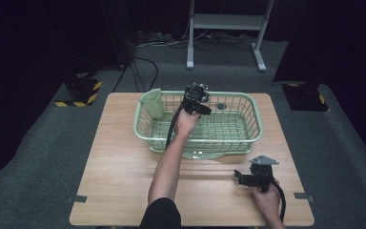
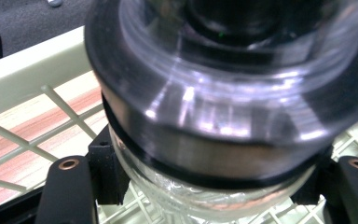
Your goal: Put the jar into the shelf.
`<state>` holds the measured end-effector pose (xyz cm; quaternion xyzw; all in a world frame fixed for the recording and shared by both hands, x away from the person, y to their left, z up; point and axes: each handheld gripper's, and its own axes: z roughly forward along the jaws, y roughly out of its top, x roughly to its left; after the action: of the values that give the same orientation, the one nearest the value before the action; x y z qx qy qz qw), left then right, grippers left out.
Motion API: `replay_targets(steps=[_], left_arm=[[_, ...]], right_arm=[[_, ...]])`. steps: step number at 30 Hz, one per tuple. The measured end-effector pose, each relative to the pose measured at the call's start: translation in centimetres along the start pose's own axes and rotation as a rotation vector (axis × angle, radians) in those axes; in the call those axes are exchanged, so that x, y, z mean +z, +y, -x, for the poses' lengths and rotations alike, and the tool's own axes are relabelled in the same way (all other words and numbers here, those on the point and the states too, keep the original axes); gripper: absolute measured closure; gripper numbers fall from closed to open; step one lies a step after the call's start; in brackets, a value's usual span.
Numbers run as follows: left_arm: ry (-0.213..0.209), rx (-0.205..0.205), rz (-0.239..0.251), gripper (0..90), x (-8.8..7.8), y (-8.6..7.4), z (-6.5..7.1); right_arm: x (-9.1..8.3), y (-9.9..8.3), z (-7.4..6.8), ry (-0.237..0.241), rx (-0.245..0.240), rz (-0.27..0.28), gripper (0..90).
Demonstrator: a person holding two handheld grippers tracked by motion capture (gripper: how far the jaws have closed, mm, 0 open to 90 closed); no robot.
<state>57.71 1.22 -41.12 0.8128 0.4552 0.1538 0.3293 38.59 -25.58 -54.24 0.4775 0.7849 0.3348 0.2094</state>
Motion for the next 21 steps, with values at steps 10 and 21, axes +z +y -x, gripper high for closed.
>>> replay_targets(steps=[10, 21], left_arm=[[-0.009, -0.006, -0.007, 25.5, -0.52, -0.45, -0.42], [-0.003, 0.003, -0.018, 17.7, -1.06, -0.83, -0.52]], right_arm=[[0.0, 0.0, 0.0, 0.0, 0.0, 0.0, 10.6], [0.0, 0.0, -0.01, 0.0, 0.001, 0.001, 10.6]])
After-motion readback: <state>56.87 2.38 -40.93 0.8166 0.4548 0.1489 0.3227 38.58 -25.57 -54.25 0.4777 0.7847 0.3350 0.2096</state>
